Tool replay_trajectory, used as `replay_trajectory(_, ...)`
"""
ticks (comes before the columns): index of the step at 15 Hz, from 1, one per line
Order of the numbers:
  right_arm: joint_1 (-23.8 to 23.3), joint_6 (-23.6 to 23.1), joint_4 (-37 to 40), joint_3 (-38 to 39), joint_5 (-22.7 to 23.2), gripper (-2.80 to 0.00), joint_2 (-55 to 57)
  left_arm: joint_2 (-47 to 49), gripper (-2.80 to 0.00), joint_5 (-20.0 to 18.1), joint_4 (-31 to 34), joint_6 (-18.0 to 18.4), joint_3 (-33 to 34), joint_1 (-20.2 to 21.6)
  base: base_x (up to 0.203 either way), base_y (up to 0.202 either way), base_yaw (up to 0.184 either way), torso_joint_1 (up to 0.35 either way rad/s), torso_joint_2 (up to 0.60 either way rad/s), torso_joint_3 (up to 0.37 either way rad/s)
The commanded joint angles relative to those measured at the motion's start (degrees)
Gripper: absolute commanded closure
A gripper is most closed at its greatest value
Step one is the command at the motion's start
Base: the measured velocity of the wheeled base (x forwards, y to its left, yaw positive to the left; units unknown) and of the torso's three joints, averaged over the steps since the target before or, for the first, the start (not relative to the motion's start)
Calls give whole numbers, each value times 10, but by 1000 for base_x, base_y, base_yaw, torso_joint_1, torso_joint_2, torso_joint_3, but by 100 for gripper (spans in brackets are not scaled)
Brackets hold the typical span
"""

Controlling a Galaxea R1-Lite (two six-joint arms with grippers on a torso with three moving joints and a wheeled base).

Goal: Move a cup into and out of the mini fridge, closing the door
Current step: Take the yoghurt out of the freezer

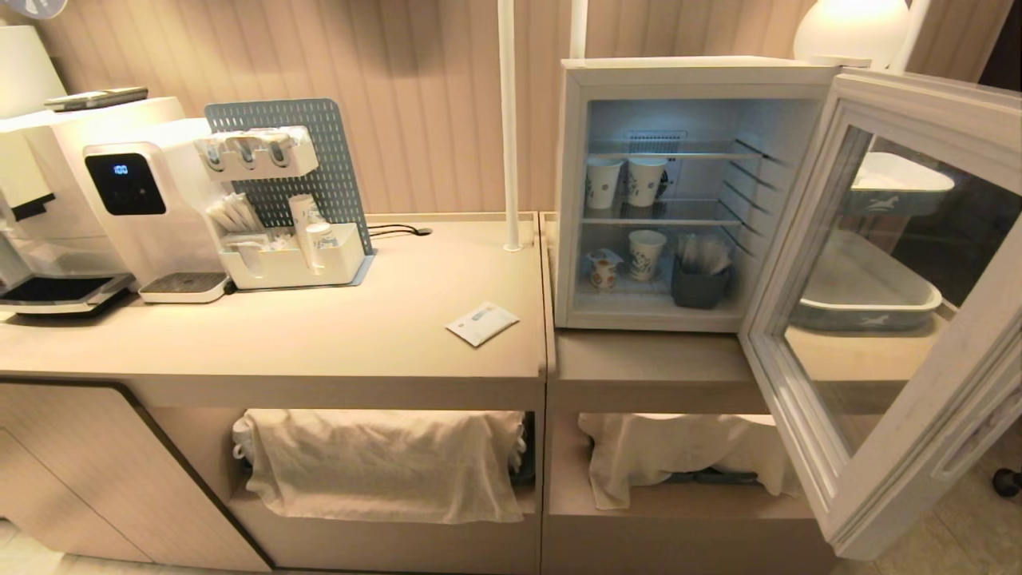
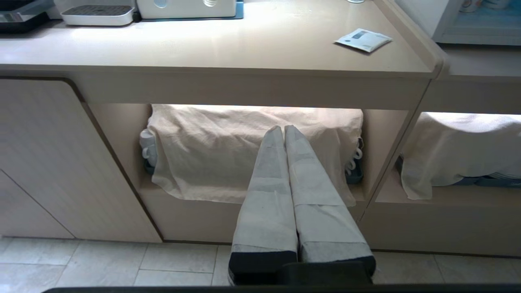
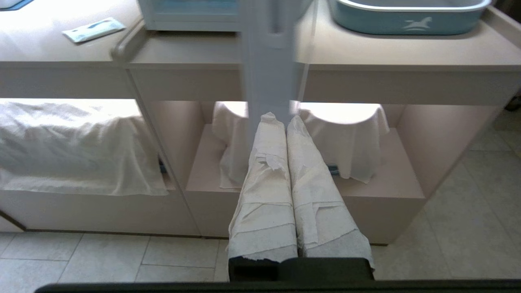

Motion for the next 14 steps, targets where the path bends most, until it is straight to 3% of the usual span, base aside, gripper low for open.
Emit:
replay_trajectory(1, 0, 0, 0, 0, 0, 0, 1, 1, 0, 0, 0, 0, 1, 0, 0, 188, 0, 2, 4, 1)
replay_trajectory(11, 0, 0, 0, 0, 0, 0, 1, 1, 0, 0, 0, -1, 1, 0, 0, 191, -1, 3, 3, 5)
replay_trajectory(14, 0, 0, 0, 0, 0, 0, 1, 1, 0, 0, 0, -1, 1, 0, 0, 64, -1, 3, 0, 0)
